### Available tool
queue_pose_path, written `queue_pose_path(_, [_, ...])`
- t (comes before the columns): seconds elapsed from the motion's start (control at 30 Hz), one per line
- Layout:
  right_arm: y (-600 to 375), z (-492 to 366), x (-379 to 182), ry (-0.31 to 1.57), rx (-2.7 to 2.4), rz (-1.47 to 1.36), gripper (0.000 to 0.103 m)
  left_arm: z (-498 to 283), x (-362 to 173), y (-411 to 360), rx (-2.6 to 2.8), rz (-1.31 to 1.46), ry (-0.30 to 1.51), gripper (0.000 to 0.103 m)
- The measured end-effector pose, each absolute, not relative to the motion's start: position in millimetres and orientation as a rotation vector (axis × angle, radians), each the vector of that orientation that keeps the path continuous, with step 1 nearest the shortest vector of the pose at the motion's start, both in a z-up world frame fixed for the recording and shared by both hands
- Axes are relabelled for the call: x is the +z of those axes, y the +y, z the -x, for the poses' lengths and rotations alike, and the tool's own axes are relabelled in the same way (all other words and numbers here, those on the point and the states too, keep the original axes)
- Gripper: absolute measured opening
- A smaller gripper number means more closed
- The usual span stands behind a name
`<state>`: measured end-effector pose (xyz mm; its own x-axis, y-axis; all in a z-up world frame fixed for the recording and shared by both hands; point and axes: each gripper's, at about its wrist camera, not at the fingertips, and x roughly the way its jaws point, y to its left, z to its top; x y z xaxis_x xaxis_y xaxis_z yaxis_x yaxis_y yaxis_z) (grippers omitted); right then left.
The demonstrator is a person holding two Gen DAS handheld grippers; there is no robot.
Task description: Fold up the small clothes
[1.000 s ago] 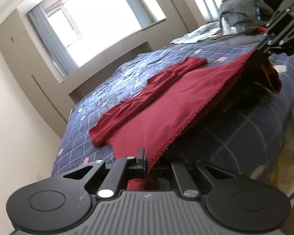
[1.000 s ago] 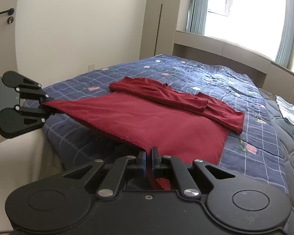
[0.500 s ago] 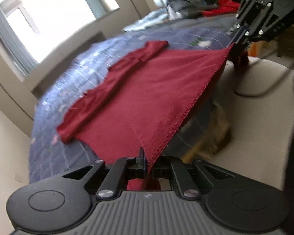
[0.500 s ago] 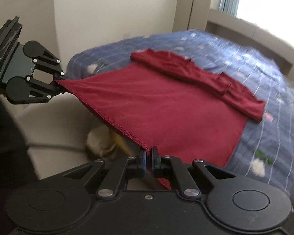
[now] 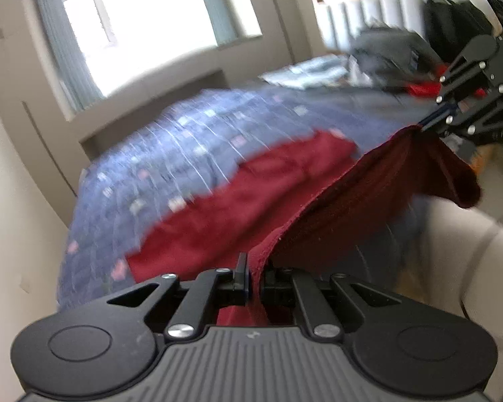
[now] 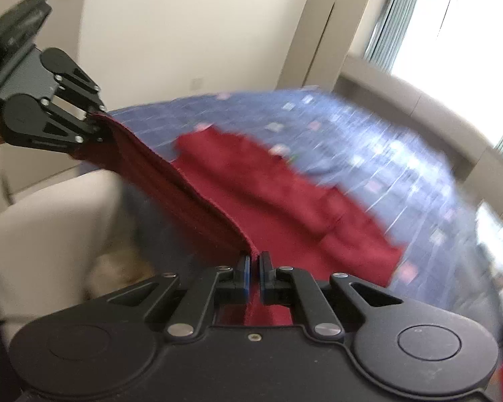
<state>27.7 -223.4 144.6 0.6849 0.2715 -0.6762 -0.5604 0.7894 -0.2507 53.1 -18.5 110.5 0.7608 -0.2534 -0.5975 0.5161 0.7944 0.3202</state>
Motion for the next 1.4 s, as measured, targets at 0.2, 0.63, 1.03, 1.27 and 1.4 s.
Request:
queue_pose_path(0.2, [-225.6, -120.9, 163.3, 0.575, 0.398, 0.522, 0.006, -137.9, 134.5, -29.4, -0.34, -0.435, 0.531, 0.006])
queue_pose_path(0.63, [-218.8, -319.9, 95.0, 0.63, 0.3, 0.538, 0.006, -345.5, 64.8, -27.9, -0.273, -0.347, 0.736, 0.006])
queue_pose_path(1.03, [-274.4, -387.3, 2.2, 0.871, 0.399, 0.214, 0.036, -415.2, -11.6, 6.9, -0.329, -0.211, 0.887, 0.037])
queue_pose_path(1.27, [-293.6, -386.8, -27.4, 0.899, 0.322, 0.115, 0.049, -427.5, -6.5, 38.8, -0.352, -0.118, 0.945, 0.05])
queue_pose_path(1.4, [-300.3, -381.3, -22.7, 0.815, 0.236, 0.098, 0.054, -429.8, 1.8, 35.4, -0.372, -0.161, 0.934, 0.039])
